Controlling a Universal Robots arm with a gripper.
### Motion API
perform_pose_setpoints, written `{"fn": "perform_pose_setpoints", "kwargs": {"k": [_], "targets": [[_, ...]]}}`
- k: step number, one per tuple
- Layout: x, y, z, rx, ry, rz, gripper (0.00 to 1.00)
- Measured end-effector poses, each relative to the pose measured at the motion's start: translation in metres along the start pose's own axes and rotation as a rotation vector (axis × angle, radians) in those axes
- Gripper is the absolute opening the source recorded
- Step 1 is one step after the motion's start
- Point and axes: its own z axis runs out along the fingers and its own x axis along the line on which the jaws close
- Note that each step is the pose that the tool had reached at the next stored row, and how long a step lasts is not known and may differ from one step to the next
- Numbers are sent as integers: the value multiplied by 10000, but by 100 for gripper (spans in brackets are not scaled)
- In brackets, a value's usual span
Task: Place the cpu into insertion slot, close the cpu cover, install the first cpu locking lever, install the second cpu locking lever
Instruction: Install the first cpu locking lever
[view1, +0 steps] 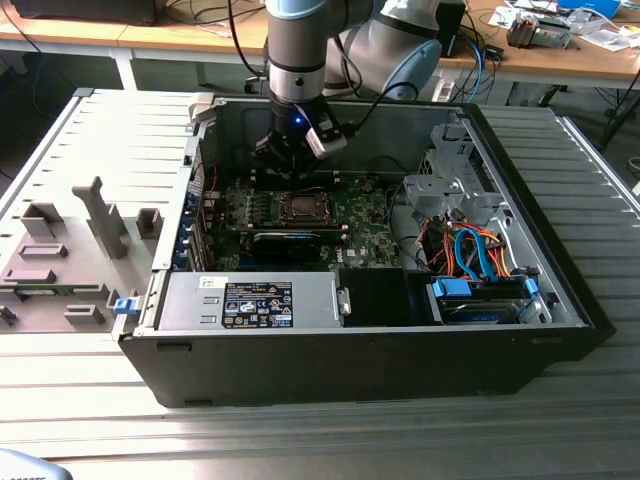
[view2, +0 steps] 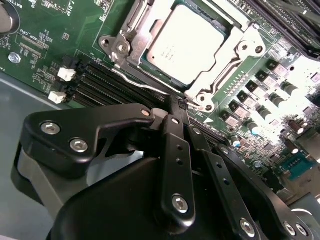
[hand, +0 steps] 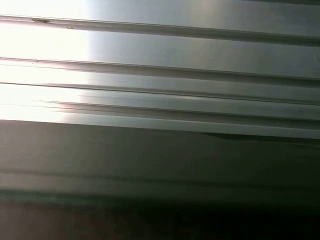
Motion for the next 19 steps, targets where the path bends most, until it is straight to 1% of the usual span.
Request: {"fn": "perform_pose_setpoints", "kwargs": {"k": [10,13,19], "targets": [[-82,-6,21,-2,6,-1,11],[-141,-9,25,-1,14,-2,11],[-215,-14,30,-4,27,-1,11]]}}
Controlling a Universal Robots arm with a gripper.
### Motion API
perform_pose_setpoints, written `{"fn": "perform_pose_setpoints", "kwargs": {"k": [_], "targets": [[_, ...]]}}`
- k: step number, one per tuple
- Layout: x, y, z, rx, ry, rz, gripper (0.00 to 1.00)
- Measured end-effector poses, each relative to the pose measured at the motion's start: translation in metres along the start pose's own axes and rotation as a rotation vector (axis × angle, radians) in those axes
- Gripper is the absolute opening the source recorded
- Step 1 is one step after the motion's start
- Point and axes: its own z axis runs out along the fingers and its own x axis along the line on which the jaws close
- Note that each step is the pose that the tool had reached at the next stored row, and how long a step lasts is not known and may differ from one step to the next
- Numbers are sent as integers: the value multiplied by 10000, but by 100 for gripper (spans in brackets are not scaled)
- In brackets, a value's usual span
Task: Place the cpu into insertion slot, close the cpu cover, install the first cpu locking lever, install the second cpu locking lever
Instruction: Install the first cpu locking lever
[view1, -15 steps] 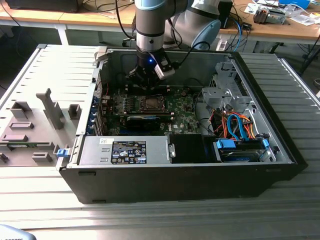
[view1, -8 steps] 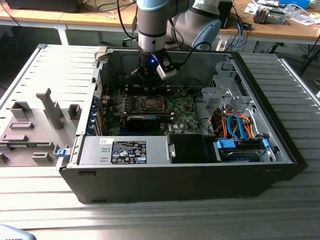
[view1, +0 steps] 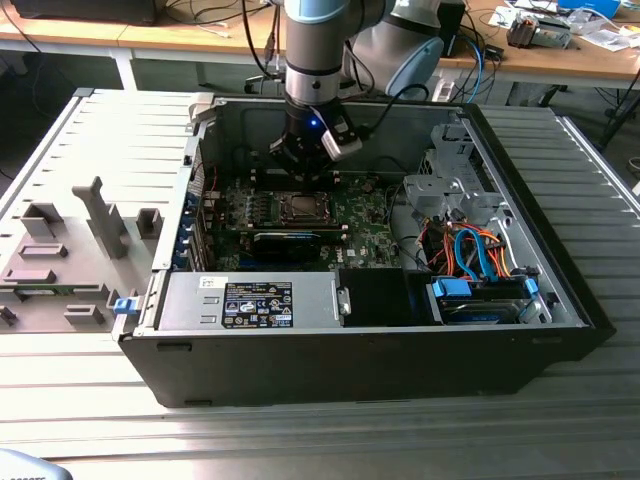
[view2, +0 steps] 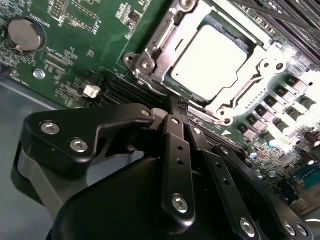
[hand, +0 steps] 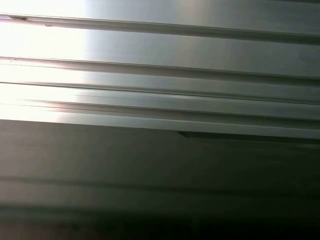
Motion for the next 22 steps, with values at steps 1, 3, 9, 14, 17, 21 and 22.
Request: {"fn": "perform_pose_setpoints", "kwargs": {"k": [1,3,9,14,17,21,22], "targets": [[-15,-1,1,-1,2,0,11],[-45,-3,2,0,11,-1,11],[-90,-5,3,-28,12,1,11],[-90,-6,-23,-40,13,0,11],[-89,-7,-49,-53,12,0,11],[-90,-10,-108,-74,11,-2,11],[-89,-24,-110,-114,7,-1,11]]}}
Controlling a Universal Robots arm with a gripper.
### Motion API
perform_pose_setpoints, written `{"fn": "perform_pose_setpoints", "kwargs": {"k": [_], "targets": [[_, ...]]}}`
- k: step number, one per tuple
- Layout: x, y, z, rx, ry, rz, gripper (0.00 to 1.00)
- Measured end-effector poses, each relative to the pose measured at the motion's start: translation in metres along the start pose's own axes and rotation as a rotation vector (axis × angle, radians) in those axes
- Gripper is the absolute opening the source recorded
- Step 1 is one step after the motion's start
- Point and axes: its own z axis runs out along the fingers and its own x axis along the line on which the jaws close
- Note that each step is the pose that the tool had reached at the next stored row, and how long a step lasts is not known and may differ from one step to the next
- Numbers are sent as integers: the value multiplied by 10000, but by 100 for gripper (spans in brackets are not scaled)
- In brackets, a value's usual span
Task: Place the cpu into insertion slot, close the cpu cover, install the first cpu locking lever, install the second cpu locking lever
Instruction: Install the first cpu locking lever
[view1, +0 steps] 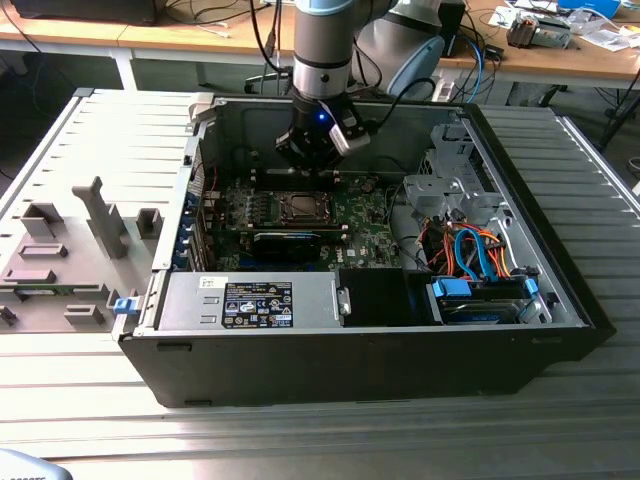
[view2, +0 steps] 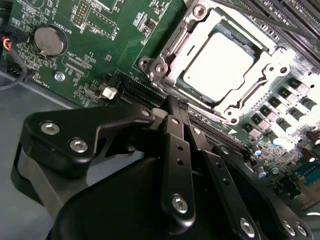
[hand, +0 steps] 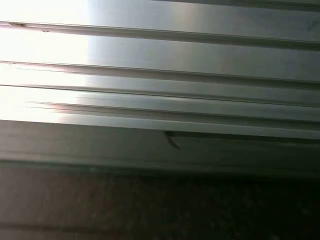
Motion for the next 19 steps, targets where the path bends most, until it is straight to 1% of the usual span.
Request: {"fn": "perform_pose_setpoints", "kwargs": {"k": [1,3,5,7,8,9,10,11,12,13,14,19], "targets": [[2,-18,0,-28,-1,1,11],[5,-72,-1,-116,-7,1,11],[10,-136,-1,-221,-15,2,11],[15,-217,-2,-395,-26,2,11],[17,-241,-1,-429,-29,3,11],[21,-300,-3,-465,-31,1,11],[23,-344,-2,-481,-33,0,11],[27,-387,-3,-483,-31,2,11],[28,-406,-3,-483,-32,2,11],[29,-419,-5,-483,-32,1,11],[30,-431,-20,-482,-31,1,11],[30,-440,-103,-483,-32,1,11]]}}
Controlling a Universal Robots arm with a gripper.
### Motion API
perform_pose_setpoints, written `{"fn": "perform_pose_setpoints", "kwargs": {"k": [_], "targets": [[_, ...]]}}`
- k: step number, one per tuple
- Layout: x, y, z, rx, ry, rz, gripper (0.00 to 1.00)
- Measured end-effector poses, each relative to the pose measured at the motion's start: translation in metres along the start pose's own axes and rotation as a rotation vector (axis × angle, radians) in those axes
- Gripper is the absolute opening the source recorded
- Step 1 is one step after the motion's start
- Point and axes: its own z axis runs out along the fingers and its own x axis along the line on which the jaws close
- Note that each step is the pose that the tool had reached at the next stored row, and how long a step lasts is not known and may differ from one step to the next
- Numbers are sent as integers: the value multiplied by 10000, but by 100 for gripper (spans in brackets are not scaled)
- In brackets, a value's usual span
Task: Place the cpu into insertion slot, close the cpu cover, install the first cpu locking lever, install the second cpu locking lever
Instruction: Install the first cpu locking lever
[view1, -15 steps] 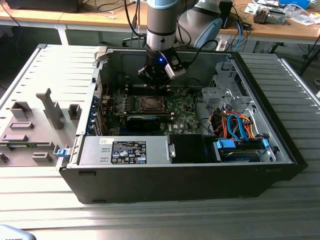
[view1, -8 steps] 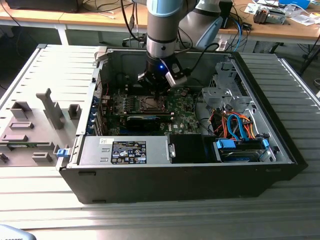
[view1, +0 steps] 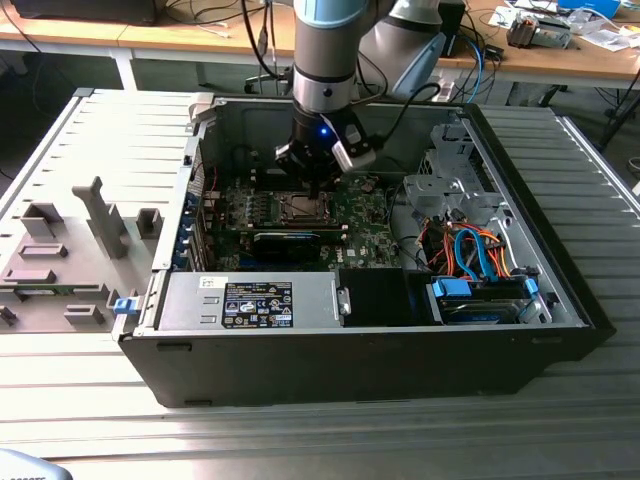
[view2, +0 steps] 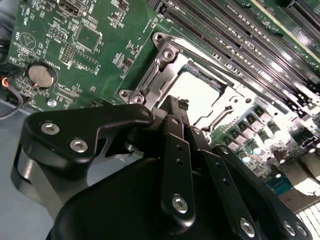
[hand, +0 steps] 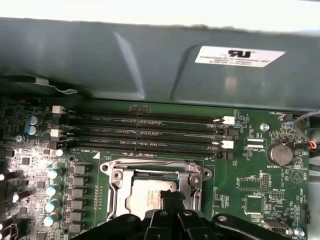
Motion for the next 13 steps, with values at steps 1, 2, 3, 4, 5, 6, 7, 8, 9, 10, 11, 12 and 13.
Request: {"fn": "perform_pose_setpoints", "kwargs": {"k": [1,2,3,4,5,6,7,8,9,10,11,12,13], "targets": [[0,1,-12,0,0,1,11],[0,1,-24,-1,0,1,11],[0,1,-32,0,0,0,11],[0,2,-38,0,1,1,11],[0,3,-42,-1,0,0,11],[0,3,-47,0,0,0,11],[0,3,-54,1,0,0,11],[0,3,-63,0,0,1,11],[0,4,-73,1,1,1,11],[0,4,-78,0,0,0,11],[0,5,-83,0,0,1,11],[-1,5,-85,-2,-1,0,11],[0,5,-88,-1,0,0,11]]}}
